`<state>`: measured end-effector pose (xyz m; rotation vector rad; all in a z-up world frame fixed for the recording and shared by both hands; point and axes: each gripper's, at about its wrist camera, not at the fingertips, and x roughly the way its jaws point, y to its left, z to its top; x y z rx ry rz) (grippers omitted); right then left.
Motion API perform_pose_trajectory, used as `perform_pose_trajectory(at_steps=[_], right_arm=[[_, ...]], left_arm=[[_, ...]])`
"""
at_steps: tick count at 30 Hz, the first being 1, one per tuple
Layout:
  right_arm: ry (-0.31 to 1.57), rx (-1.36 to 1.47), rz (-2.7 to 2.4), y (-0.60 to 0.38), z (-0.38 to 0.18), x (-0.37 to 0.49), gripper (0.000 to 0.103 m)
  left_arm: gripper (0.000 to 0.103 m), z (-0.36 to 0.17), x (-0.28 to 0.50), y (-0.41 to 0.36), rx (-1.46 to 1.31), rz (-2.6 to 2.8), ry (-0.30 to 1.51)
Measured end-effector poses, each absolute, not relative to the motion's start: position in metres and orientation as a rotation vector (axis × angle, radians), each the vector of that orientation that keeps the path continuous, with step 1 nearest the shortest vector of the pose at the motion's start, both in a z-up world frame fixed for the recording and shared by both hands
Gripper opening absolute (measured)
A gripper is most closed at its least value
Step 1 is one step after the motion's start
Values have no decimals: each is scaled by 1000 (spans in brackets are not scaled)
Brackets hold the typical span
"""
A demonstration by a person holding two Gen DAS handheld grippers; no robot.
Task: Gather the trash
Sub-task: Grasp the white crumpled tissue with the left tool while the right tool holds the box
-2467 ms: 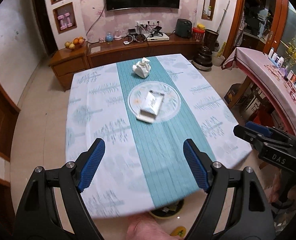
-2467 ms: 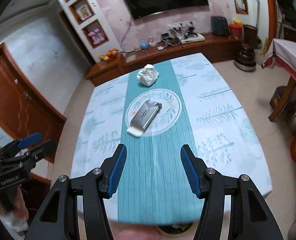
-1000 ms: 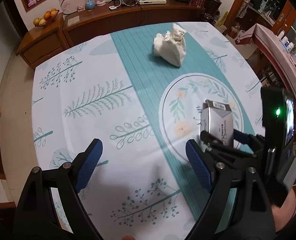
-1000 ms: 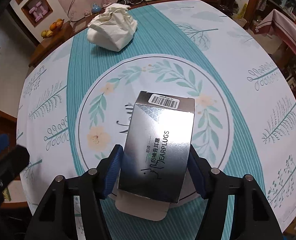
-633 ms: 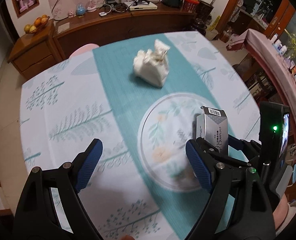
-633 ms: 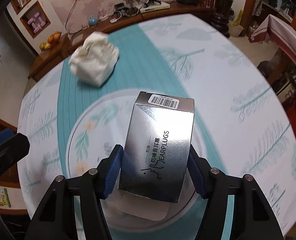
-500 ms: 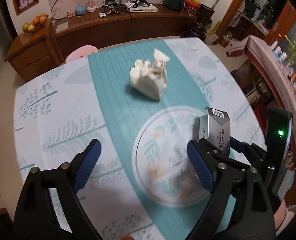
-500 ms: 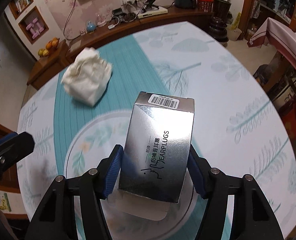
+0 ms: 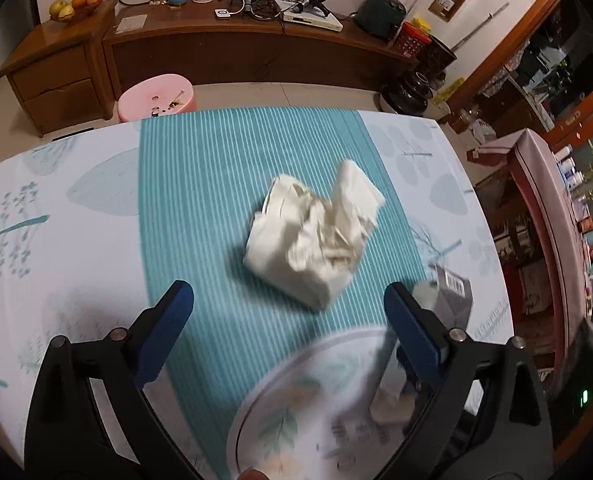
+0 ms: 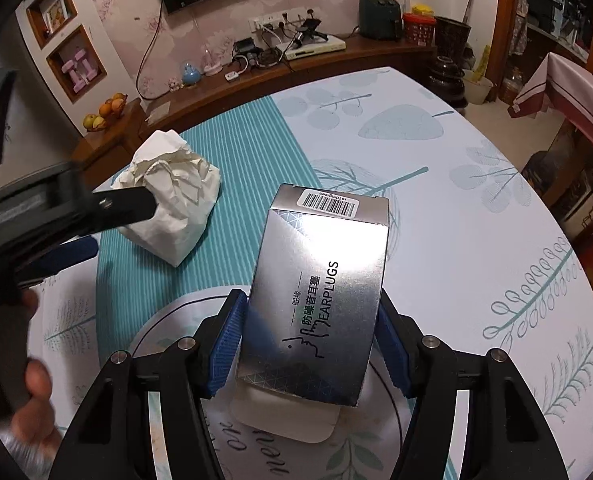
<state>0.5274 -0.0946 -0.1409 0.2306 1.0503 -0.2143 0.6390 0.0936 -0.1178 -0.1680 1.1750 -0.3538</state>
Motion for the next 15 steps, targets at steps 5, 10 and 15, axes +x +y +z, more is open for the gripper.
perform_pose_trajectory(at_steps=[5, 10, 15], right_arm=[[1025, 236, -223, -99, -145, 527, 62], [1016, 215, -208, -96, -147, 522, 62], [1016, 226, -211, -96, -146, 510, 62]], left_arm=[[95, -143, 660, 89, -204, -356, 1148], [90, -158, 669, 83, -221, -387, 1123], [57, -158, 661, 69, -170, -439, 1081]])
